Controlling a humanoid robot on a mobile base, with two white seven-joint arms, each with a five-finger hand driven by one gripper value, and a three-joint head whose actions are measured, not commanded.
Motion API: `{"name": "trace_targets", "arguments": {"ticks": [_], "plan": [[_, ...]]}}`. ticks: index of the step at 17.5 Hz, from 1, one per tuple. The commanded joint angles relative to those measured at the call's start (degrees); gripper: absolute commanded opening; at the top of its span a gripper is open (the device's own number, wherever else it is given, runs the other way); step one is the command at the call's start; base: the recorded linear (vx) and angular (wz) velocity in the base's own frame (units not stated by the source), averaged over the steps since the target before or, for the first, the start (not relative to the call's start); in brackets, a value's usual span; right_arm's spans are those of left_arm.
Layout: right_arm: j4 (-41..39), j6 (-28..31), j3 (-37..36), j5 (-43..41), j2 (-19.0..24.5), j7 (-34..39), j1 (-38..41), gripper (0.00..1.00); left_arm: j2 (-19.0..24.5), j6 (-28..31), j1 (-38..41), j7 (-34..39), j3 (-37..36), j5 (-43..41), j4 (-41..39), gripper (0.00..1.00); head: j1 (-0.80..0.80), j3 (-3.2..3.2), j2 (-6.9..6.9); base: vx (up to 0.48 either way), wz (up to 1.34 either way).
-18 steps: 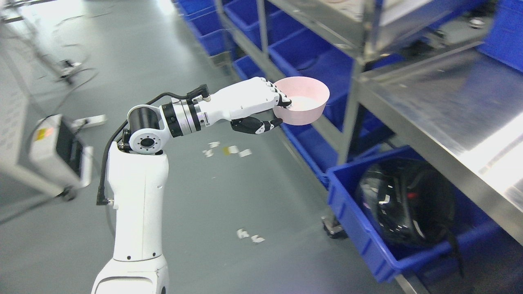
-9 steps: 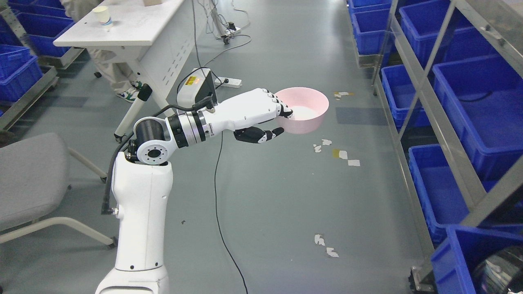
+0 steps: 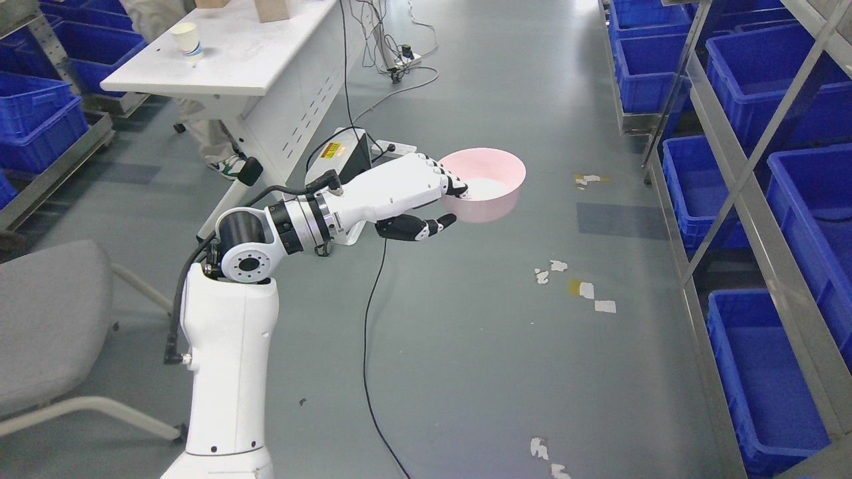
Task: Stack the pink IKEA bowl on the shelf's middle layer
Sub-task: 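Hold the pink bowl aloft in the left hand while turning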
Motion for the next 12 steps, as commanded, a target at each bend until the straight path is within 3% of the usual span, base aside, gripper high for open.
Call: {"name": "trace_targets", "arguments": {"ticks": [1,12], "plan": [[-1.0,0.0,0.0,0.0,-1.0,0.0,1.3,1.0,1.0,0.0,1.1,0.1,0.6,0.2,-0.1,0.03,0.0,0.0,0.0,0.377,-0.26],[-1.0,0.0,0.0,0.0,-1.0,0.0,1.3,1.0,1.0,0.0,1.2,1.5,-2.0,0.4,-0.3,0.03,0.0,0.0,0.0,0.376,-0.19]]}}
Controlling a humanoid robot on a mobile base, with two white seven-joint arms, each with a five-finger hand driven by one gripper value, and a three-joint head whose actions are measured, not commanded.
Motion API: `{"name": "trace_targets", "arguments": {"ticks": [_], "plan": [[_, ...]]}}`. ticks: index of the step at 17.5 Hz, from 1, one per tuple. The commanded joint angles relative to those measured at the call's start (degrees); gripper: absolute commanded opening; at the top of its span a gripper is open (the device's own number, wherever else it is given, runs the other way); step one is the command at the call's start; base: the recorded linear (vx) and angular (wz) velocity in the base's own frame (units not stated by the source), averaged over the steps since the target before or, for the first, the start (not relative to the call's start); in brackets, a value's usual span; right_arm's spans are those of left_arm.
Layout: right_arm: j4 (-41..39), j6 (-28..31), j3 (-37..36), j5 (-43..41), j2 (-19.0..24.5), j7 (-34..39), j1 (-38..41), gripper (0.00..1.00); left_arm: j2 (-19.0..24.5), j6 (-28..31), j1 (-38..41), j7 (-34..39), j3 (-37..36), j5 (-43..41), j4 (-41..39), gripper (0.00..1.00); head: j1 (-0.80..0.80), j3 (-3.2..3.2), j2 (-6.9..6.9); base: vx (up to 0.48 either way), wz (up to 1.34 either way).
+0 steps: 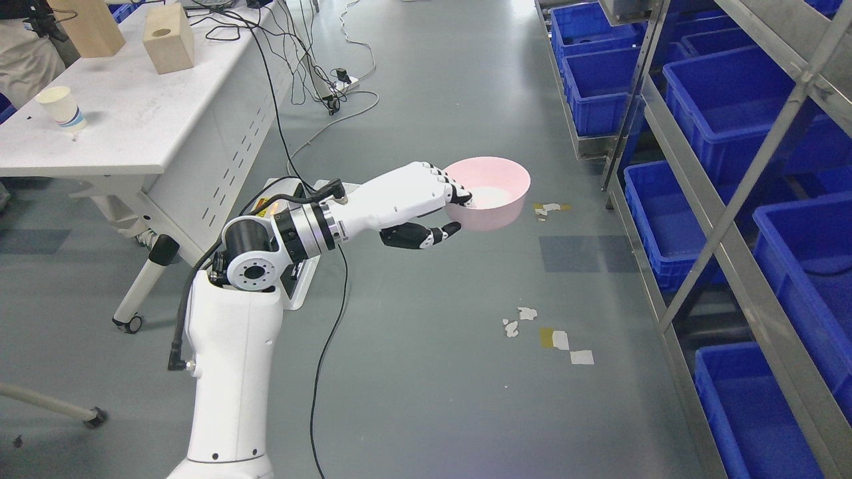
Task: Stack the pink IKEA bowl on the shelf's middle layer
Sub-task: 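Hold the pink bowl aloft in the left hand while turning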
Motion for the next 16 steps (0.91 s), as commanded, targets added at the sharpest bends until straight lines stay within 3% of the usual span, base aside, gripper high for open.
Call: {"name": "trace_targets", "arguments": {"ticks": [1,16], "plan": [[-1.0,0.0,0.0,0.0,-1.0,0.0,1.3,1.0,1.0,0.0,0.1,0.2,-0.7,0.1,-0.1,0.03,0.0,0.0,0.0,0.324,0.11],[-1.0,0.0,0.0,0.0,-1.0,0.0,1.3,1.0,1.0,0.0,-0.7,2.8,-0.4,0.4,-3.1,0.03,0.0,0.0,0.0,0.364,0.11]]}}
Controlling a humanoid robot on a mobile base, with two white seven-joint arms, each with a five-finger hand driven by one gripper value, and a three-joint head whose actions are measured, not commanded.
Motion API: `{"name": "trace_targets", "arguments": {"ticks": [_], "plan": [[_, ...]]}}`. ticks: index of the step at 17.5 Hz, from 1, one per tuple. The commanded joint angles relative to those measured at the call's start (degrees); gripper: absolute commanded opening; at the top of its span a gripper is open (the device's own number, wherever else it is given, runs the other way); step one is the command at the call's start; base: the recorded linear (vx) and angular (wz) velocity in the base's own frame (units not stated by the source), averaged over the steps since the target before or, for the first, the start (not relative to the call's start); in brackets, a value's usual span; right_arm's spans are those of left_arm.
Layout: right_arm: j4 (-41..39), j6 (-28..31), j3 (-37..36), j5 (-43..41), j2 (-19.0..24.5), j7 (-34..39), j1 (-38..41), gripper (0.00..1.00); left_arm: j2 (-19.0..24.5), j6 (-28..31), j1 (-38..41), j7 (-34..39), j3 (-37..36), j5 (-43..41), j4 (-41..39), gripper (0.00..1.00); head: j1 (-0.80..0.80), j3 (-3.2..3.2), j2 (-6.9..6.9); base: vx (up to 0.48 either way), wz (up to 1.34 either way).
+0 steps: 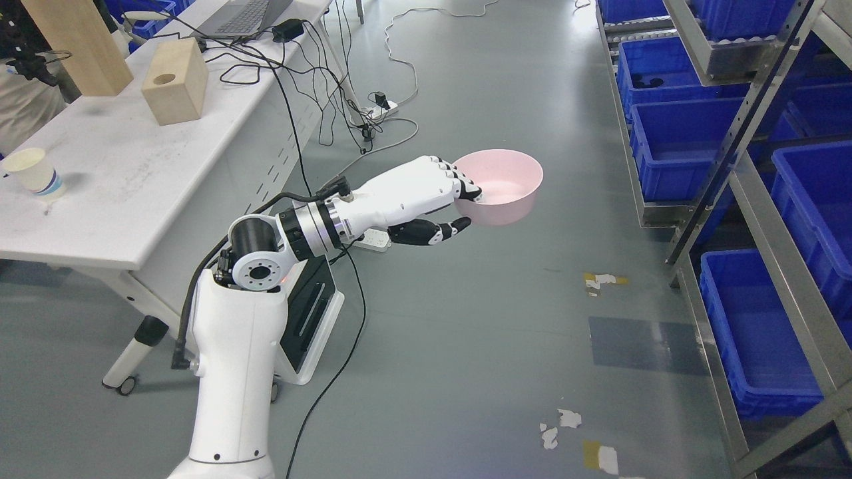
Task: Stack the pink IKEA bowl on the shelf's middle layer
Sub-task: 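Hold the pink bowl aloft in the left hand while turning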
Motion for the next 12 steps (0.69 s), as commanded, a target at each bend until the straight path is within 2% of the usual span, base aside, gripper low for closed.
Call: {"name": "trace_targets", "arguments": {"ticks": [1,6,10,12], "plan": [[-1.0,0.0,0.0,0.0,-1.0,0.2,1.4,1.0,1.0,0.0,-0.8,0.1,0.9,0.3,-1.6,0.03,0.0,0.0,0.0,0.343,-0.13],[-1.0,0.0,0.0,0.0,-1.0,0.2,1.4,1.0,1.0,0.0,-2.0,0.2,-3.8,1.3,-1.4,0.03,0.0,0.0,0.0,0.281,-0.55],[-1.0,0.0,0.0,0.0,-1.0,0.2,1.4,1.0,1.0,0.0,-2.5,0.0,-8.5,4.3,-1.5,0.04,0.0,0.0,0.0,0.164,-1.19],[-1.0,0.0,0.0,0.0,-1.0,0.2,1.4,1.0,1.0,0.0,-6.8,0.0,-7.3,5.5,-1.7,0.04,0.0,0.0,0.0,0.079,-1.53]]}}
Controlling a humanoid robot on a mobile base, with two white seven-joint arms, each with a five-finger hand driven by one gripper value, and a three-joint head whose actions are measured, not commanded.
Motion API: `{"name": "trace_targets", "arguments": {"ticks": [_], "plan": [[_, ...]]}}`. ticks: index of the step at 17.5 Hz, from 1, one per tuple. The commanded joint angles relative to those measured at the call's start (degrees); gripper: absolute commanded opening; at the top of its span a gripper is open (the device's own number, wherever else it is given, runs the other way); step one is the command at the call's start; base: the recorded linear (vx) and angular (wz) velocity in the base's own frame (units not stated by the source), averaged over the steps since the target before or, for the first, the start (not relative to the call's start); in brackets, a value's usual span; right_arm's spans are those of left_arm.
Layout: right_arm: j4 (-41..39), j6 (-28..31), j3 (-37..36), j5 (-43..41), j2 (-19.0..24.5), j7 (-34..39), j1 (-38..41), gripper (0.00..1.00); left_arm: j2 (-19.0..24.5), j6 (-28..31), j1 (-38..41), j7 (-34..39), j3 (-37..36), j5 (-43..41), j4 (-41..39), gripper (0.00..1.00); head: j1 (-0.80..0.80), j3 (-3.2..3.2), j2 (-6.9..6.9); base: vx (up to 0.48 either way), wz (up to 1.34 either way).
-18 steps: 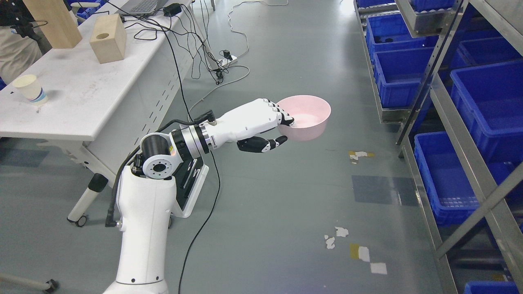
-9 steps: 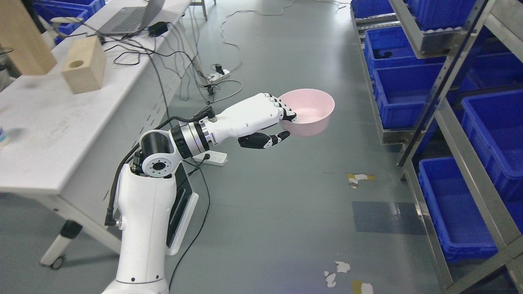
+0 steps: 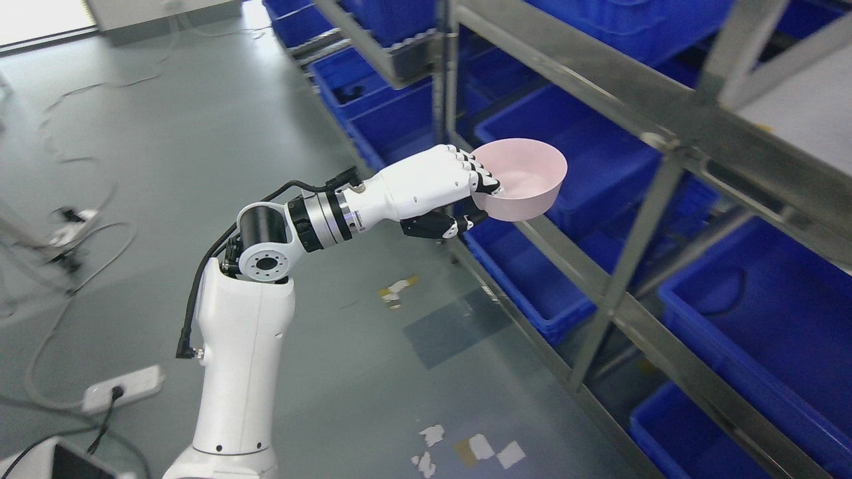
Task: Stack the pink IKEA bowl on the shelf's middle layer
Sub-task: 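Hold the pink bowl aloft in the left hand while turning, then lower the held bowl onto the pink bowl stack on the tray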
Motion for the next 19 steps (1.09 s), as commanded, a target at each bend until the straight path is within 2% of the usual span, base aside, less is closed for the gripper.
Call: {"name": "trace_targets", "arguments": {"ticks": [1,4,6,9,12,14,17,19], "plan": [[-1.0,0.0,0.0,0.0,-1.0,0.1,1.3,1.0,1.0,0.0,-7.0,-0.1,-2.4,2.7,-0.7,0.04,0.0,0.0,0.0,0.063,-1.48],[-1.0,0.0,0.0,0.0,-1.0,0.1,1.3,1.0,1.0,0.0,-14.3,-0.7,2.3,2.6,1.3,0.04,0.0,0.0,0.0,0.03,-1.34],[-1.0,0.0,0.0,0.0,-1.0,0.1,1.3,1.0,1.0,0.0,-17.5,-1.8,5.1,1.5,5.4,0.04,0.0,0.0,0.0,0.028,-1.12],[-1.0,0.0,0.0,0.0,-1.0,0.1,1.3,1.0,1.0,0.0,-21.9,-3.2,10.1,-6.3,12.8,0.03,0.0,0.0,0.0,0.025,-0.94],[-1.0,0.0,0.0,0.0,-1.0,0.1,1.3,1.0,1.0,0.0,-27.8,-3.7,9.5,-10.2,19.9,0.04,0.0,0.0,0.0,0.054,-0.8],[-1.0,0.0,0.0,0.0,-1.0,0.1,1.3,1.0,1.0,0.0,-30.0,-3.9,8.3,-16.0,24.5,0.04,0.0,0.0,0.0,0.078,-0.77],[-1.0,0.0,0.0,0.0,-1.0,0.1,1.3,1.0,1.0,0.0,-29.8,-5.2,5.0,-22.3,26.2,0.04,0.0,0.0,0.0,0.092,-0.63],[-1.0,0.0,0.0,0.0,-1.0,0.1,1.3,1.0,1.0,0.0,-29.4,-5.4,4.4,-23.2,26.2,0.04,0.0,0.0,0.0,0.088,-0.49]]}}
